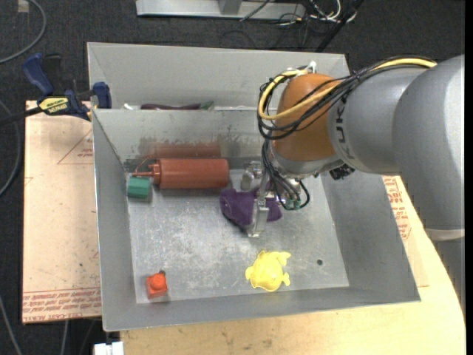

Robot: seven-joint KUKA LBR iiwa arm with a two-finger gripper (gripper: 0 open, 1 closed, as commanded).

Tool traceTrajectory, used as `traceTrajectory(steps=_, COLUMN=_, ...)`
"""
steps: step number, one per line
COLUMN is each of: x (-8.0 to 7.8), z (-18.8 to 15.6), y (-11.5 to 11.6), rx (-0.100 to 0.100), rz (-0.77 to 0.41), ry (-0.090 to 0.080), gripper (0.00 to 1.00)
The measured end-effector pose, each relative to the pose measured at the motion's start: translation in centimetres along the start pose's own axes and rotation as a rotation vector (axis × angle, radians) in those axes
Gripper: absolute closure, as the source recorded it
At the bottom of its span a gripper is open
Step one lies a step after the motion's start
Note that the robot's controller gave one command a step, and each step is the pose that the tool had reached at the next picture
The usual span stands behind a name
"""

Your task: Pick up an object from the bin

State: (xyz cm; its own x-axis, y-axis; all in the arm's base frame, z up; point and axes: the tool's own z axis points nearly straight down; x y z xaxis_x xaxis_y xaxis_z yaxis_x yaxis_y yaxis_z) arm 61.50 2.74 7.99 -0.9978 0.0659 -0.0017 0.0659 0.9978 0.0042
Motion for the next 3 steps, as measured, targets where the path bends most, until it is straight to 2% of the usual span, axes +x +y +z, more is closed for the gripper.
traceTrajectory(steps=1, x=1.76, z=0.95, y=-0.19, rx=0.000, rz=0.127, ry=-0.004, gripper=1.00)
traceTrajectory(steps=3, x=1.90, z=0.56, y=-0.20, rx=0.001, rz=0.127, ry=0.001, gripper=1.00)
